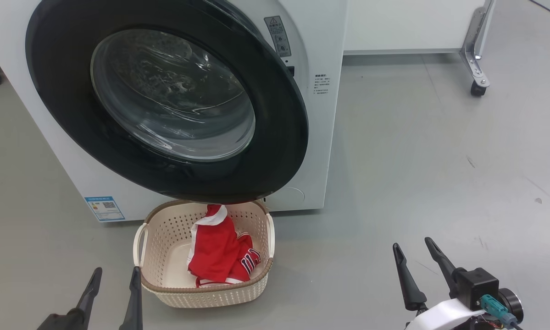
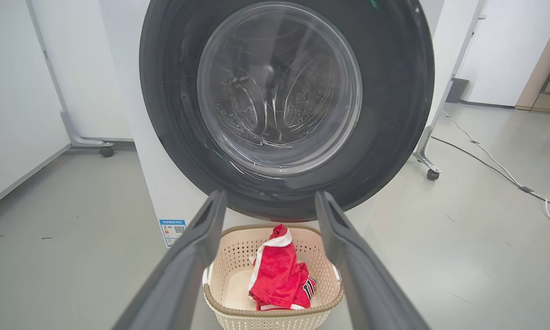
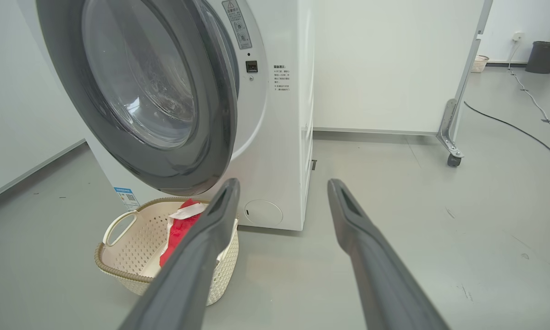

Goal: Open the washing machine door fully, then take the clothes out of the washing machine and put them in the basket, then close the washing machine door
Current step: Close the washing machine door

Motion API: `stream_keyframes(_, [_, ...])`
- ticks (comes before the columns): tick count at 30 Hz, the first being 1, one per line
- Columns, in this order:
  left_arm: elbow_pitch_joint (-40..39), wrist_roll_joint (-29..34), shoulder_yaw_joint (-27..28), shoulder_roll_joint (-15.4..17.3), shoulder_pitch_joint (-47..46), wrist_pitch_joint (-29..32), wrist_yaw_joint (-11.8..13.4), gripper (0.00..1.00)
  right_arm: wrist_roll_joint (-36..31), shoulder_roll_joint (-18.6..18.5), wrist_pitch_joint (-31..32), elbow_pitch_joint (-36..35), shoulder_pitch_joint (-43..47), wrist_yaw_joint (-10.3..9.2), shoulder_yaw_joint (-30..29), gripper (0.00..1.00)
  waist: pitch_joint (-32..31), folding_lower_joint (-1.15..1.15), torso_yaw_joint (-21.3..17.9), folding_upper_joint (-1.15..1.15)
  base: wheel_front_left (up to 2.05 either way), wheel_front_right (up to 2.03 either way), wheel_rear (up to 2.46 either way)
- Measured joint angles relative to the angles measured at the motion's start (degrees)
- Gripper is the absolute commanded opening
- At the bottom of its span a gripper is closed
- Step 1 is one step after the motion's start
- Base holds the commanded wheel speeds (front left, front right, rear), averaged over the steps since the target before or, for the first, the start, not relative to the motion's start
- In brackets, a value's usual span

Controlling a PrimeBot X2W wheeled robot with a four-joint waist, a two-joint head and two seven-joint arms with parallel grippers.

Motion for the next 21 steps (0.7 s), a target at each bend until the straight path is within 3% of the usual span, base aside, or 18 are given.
stream_keyframes(21, [2.4, 0.9, -0.7, -1.3, 0.0, -1.0, 1.0, 1.0, -0.3, 0.0, 0.0, 0.3, 0.4, -0.93, 0.1, 1.0, -0.2, 0.0, -0.3, 0.0, 0.0, 0.0, 0.0])
